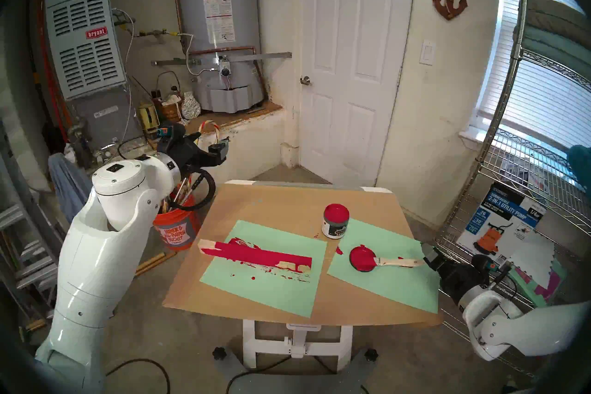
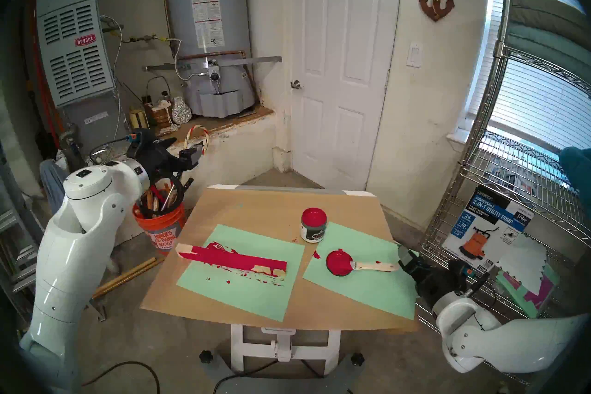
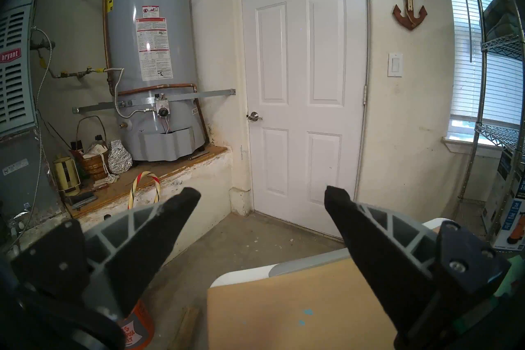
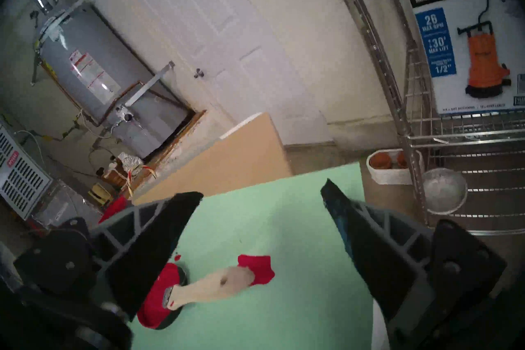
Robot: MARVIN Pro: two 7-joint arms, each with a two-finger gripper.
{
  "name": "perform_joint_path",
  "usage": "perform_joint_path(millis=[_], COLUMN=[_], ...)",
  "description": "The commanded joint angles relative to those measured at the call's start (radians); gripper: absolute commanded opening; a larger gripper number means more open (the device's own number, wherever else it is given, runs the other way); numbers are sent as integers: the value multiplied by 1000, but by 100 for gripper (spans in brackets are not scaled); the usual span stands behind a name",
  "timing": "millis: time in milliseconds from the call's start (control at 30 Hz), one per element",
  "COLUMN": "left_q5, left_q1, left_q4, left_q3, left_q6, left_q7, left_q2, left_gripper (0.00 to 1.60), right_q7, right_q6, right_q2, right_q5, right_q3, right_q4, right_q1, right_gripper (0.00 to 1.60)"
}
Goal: Pick up brush, dip the brush into paint, and paint the wood
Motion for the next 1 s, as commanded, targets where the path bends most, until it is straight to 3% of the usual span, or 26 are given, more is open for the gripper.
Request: perform_joint_path(millis=[0,167,367,533,967], left_q5=[1,-1,-3,-5,-9], left_q1=[-11,-12,-11,-11,-11], left_q4=[-14,-13,-11,-10,-6], left_q3=[-5,-4,-3,-3,-1], left_q6=[-7,-6,-5,-4,-4], left_q7=[0,0,1,1,2], left_q2=[1,2,3,4,6], left_gripper=[160,160,160,160,160], right_q7=[10,0,-15,-36,-109], right_q6=[-110,-93,-4,75,251], right_q2=[34,41,48,52,56], right_q5=[-149,-248,-331,-365,-416], right_q3=[45,86,166,205,215], right_q4=[-51,-102,-163,-211,-294], right_q1=[23,86,171,208,259], right_gripper=[160,160,160,160,160])
